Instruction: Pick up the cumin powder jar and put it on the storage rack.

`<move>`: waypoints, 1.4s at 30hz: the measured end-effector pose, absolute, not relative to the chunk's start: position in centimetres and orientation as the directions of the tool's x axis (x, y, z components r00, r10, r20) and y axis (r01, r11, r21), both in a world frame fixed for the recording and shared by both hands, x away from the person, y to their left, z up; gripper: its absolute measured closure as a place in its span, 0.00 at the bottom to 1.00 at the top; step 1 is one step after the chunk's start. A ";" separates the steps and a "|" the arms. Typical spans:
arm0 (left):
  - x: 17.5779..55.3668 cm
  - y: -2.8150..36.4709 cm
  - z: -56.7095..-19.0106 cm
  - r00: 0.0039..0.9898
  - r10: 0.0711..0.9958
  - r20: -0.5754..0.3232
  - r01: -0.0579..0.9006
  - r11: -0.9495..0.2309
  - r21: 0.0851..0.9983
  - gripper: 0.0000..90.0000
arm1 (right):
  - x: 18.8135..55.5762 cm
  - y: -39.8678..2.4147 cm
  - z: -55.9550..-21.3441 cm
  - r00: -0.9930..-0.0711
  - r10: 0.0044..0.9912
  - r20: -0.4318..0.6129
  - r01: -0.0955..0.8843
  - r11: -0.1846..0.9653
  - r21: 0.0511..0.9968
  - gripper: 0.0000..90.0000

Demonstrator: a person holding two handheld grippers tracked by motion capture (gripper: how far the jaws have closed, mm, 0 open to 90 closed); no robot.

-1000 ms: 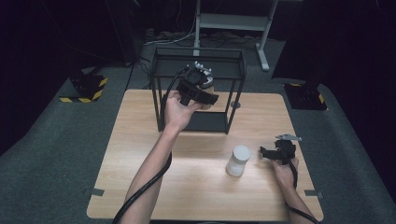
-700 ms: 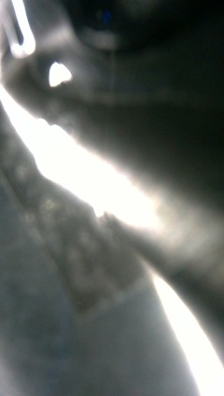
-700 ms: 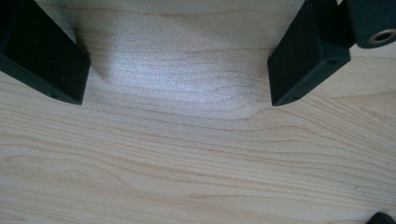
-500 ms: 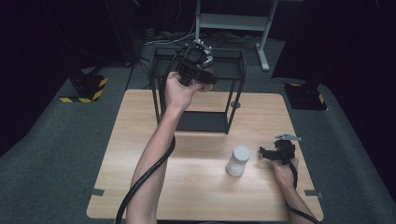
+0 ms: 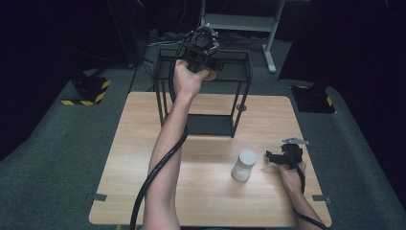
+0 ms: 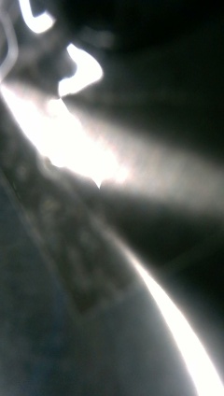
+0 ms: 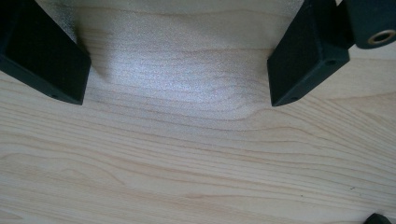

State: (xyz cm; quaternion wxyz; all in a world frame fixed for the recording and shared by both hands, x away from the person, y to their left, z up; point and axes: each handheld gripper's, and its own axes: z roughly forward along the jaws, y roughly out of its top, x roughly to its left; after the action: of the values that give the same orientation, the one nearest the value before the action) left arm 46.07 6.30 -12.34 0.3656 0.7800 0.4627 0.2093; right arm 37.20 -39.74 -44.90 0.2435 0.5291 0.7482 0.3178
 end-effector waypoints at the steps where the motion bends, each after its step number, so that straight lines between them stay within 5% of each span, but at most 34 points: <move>1: 46.3 6.1 -12.4 0.479 0.878 -0.009 0.573 -0.304 0.761 0.34 | 37.2 -39.7 -44.9 -0.323 0.946 -0.029 0.636 0.239 0.733 0.06; 35: 49.6 4.7 -13.5 0.456 0.890 -0.013 0.590 -0.292 0.753 0.34 | 37.2 -39.6 -44.9 -0.325 0.945 -0.034 0.633 0.243 0.735 0.07; 42: 48.4 4.6 -14.1 0.410 0.912 0.007 0.565 -0.260 0.783 0.14 | 37.2 -39.5 -44.9 -0.322 0.946 -0.035 0.632 0.243 0.736 0.07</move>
State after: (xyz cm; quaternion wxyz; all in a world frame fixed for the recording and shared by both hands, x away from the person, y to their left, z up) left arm 48.37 4.63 -14.13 0.3635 0.7569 0.4877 0.2389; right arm 37.18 -39.52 -44.94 0.2469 0.5271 0.7486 0.3176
